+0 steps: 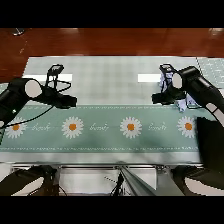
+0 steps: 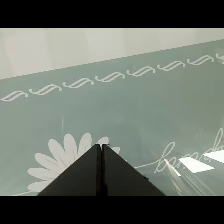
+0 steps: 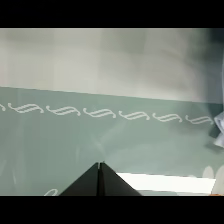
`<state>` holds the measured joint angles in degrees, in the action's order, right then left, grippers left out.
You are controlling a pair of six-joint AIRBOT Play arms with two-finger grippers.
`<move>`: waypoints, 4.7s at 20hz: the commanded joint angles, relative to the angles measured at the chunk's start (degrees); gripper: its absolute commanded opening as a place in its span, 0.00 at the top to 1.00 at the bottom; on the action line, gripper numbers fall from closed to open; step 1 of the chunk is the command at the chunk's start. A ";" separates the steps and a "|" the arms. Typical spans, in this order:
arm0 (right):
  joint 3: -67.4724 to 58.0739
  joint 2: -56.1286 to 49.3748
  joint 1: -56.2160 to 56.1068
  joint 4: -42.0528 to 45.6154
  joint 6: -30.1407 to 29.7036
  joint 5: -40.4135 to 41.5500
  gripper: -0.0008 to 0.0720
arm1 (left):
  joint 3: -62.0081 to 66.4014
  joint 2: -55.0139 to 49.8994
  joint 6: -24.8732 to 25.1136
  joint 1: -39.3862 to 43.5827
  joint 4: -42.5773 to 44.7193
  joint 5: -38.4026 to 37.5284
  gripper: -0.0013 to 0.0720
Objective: Fold the shirts.
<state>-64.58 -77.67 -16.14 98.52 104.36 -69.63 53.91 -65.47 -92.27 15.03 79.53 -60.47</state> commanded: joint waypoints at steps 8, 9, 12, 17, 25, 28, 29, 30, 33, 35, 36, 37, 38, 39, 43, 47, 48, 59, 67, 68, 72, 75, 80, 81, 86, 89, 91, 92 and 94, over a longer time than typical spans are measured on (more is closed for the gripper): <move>-0.04 -0.02 -0.04 -0.02 0.02 -0.02 0.97 | 0.00 -0.04 0.02 0.00 0.02 0.00 0.95; -0.04 -0.02 -0.04 -0.02 0.02 -0.02 0.97 | 0.00 -0.04 0.00 0.00 0.02 0.00 0.95; -0.04 -0.02 -0.04 -0.04 0.02 0.02 0.97 | 0.00 -0.04 0.02 0.00 0.02 0.02 0.95; -0.04 -0.02 -0.04 0.00 0.02 9.40 0.97 | 0.00 -0.07 0.00 0.00 -0.04 7.34 0.95; -1.14 -2.60 10.21 20.65 21.29 33.55 0.12 | 0.00 -1.68 0.68 -0.61 10.21 30.32 0.02; -3.78 -7.08 21.44 13.94 20.24 33.57 0.12 | 0.00 -1.70 0.63 -1.51 10.60 34.29 0.03; -4.46 -8.59 24.11 10.32 17.62 33.66 0.13 | 0.00 -1.70 0.63 -1.49 10.60 34.58 0.03; -4.98 -10.32 26.18 6.32 13.62 33.57 0.13 | -0.02 -1.73 0.63 -1.44 10.56 34.51 0.03; -5.11 -14.43 30.27 3.34 10.29 31.76 0.13 | 0.00 -1.73 0.44 -1.42 10.54 33.22 0.03; -5.11 -16.06 31.76 3.26 10.29 29.86 0.13 | 0.00 -1.73 0.44 -1.42 10.51 30.49 0.03; -5.11 -16.70 32.15 2.78 10.14 28.79 0.14 | 0.00 -1.73 0.44 -1.42 10.51 28.61 0.03; -5.11 -17.18 32.15 1.20 9.03 27.93 0.14 | -0.02 -1.73 0.44 -1.42 10.51 26.71 0.03; -5.11 -17.40 32.15 -1.20 6.91 27.28 0.19 | -0.02 -1.73 0.44 -1.42 10.51 24.52 0.03; -5.11 -17.40 32.15 -4.04 4.37 26.73 0.38 | 0.00 -1.73 0.44 -1.42 10.51 22.27 0.03; -12.46 -16.70 32.15 -18.86 -8.55 17.64 0.97 | 0.96 -1.60 2.16 -2.29 11.02 10.32 0.03; -26.36 -9.25 31.98 -27.26 -12.72 14.05 0.97 | 4.48 1.92 4.13 -8.09 10.91 -1.16 0.03; -28.76 -6.62 31.98 -29.73 -13.66 14.67 0.97 | 4.20 4.35 4.13 -9.33 9.99 -2.32 0.03; -51.74 10.49 28.57 -46.93 -23.06 14.93 0.97 | -18.60 38.38 4.15 -10.95 -18.91 0.46 0.03; -57.05 13.11 7.69 -38.51 -24.11 16.72 0.97 | -24.57 38.75 4.17 -10.95 -20.13 1.57 0.03; -56.30 13.66 4.46 -37.20 -24.06 13.44 0.97 | -24.55 38.75 4.17 -10.95 -20.09 2.25 0.03; -45.92 14.03 -7.19 -35.82 -19.28 4.09 0.97 | -24.55 38.73 5.68 -10.99 -19.98 6.29 0.03; -29.53 13.92 -15.50 -30.73 -14.21 7.19 0.97 | -24.55 38.73 5.68 -10.99 -19.98 8.76 0.03; -3.72 5.90 -25.64 -35.74 -7.93 20.81 0.97 | -24.57 38.73 5.68 -10.99 -19.98 8.92 0.03; -2.62 3.10 -26.77 -37.46 -7.96 22.03 0.97 | -24.57 38.73 5.68 -10.99 -19.98 8.92 0.03; -3.65 -3.50 -24.17 -43.78 -9.29 22.05 0.14 | -24.57 38.73 5.66 -10.95 -20.02 8.72 0.03; -8.59 0.74 -10.93 -43.74 -12.15 17.68 0.14 | -24.55 38.73 4.63 -10.95 -20.98 4.37 0.03; -10.47 5.09 0.96 -42.27 -13.20 15.47 0.14 | -24.57 38.18 3.93 -10.95 -25.09 -2.49 0.03; -10.45 6.86 6.29 -40.26 -13.18 14.25 0.14 | -24.57 37.09 4.52 -10.91 -29.14 -5.99 0.03; -10.38 8.33 15.78 -34.42 -13.14 8.44 0.14 | -24.55 33.33 11.85 -9.11 -40.41 -8.87 0.03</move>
<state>-74.11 -72.29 -13.10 58.52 92.05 -54.68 29.36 -29.08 -86.17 4.64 51.46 -62.46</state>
